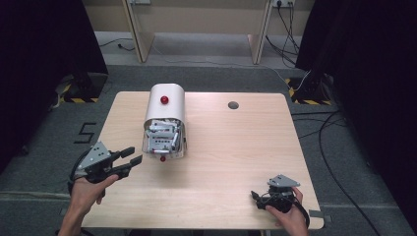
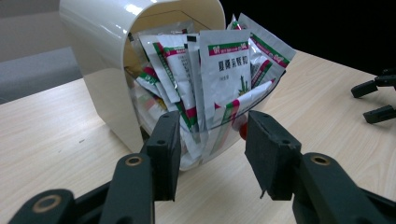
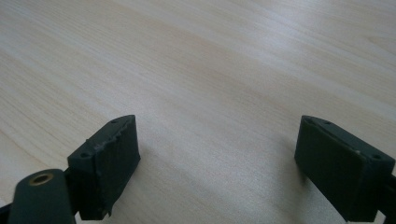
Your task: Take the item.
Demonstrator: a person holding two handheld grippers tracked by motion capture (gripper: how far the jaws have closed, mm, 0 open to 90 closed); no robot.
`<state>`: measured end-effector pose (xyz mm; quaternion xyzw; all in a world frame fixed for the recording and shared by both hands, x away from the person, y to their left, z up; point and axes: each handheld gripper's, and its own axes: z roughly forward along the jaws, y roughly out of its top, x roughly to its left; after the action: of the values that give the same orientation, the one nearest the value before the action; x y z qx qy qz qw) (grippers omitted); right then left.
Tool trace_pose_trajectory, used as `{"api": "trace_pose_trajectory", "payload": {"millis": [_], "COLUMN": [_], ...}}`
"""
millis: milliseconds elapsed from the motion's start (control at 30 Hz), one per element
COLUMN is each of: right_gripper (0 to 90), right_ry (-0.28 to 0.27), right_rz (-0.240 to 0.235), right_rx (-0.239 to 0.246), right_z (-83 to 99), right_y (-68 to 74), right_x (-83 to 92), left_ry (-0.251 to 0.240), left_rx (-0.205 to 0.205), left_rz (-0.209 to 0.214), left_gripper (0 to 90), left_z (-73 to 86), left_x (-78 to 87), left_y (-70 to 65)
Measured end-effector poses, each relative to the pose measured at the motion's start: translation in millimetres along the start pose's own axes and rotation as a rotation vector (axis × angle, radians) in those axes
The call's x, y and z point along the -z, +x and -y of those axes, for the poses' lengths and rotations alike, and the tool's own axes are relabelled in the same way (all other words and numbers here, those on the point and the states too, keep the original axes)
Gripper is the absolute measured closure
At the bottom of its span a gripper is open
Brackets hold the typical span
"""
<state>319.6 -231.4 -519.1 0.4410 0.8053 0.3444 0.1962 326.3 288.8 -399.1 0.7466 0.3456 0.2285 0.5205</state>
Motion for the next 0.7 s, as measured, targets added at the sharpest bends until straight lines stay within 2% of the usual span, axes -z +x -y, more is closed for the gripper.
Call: {"api": "trace_pose_trajectory", "payload": {"millis": [233, 500, 700], "right_gripper": [14.6, 14.6, 14.6], "right_ry": [-0.001, -0.001, 0.0], "right_rz": [0.0, 0.0, 0.0], "right_rx": [0.003, 0.003, 0.0], "right_z": [0.0, 0.0, 0.0], "right_y": [-0.2, -0.2, 0.0], "right_x": [-0.1, -0.1, 0.0], "left_ry": [0.004, 0.0, 0.012], "left_rx": [-0.017, -0.021, -0.032], "left_rz": [0.03, 0.054, 0.051], "left_gripper": [59.9, 67.8, 68.6], "left_z": [-15.2, -22.2, -27.4], "left_x": [-6.9, -17.9, -27.0], "left_y": [-1.8, 2.5, 4.5]}}
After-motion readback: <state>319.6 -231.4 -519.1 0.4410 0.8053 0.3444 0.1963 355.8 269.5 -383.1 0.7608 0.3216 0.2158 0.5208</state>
